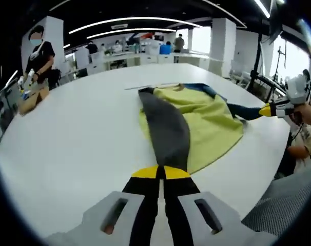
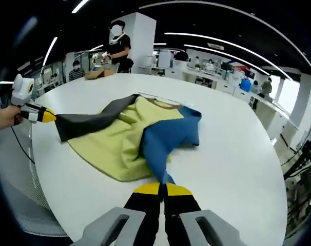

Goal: Fold the garment on the visible template until the final outline fits inside the template.

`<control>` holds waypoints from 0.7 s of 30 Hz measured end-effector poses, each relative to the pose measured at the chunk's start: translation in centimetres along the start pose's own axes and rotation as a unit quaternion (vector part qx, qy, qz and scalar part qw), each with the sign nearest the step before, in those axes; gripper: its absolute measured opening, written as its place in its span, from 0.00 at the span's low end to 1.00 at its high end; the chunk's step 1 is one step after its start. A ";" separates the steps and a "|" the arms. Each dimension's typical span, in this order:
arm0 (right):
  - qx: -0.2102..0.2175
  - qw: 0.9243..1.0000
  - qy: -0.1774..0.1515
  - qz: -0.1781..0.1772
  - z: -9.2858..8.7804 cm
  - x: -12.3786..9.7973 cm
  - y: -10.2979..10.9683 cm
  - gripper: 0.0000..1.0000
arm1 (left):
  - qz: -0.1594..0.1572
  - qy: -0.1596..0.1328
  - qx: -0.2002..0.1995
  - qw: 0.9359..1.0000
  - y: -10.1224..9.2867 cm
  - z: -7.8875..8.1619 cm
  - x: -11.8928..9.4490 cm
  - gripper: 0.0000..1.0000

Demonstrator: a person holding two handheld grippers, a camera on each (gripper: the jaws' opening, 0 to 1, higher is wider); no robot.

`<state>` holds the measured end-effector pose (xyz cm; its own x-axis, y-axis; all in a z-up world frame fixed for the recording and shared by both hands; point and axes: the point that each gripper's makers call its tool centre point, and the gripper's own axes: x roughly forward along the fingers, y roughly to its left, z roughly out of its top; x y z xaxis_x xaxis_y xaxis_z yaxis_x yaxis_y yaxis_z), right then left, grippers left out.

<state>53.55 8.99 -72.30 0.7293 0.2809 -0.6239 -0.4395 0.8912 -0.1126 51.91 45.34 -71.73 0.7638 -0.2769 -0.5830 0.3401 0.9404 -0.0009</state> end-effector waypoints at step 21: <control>0.080 0.995 0.009 -0.060 0.6 -1.8 -9.6 0.00 | 0.130 -0.051 -0.083 0.987 13.4 3.1 0.0 0.00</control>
<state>56.73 0.17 -69.60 0.7612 0.1642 -0.6274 -0.2597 0.9636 -0.0630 58.15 57.37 -69.22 0.8675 -0.0327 -0.4963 0.0377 0.9993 0.0002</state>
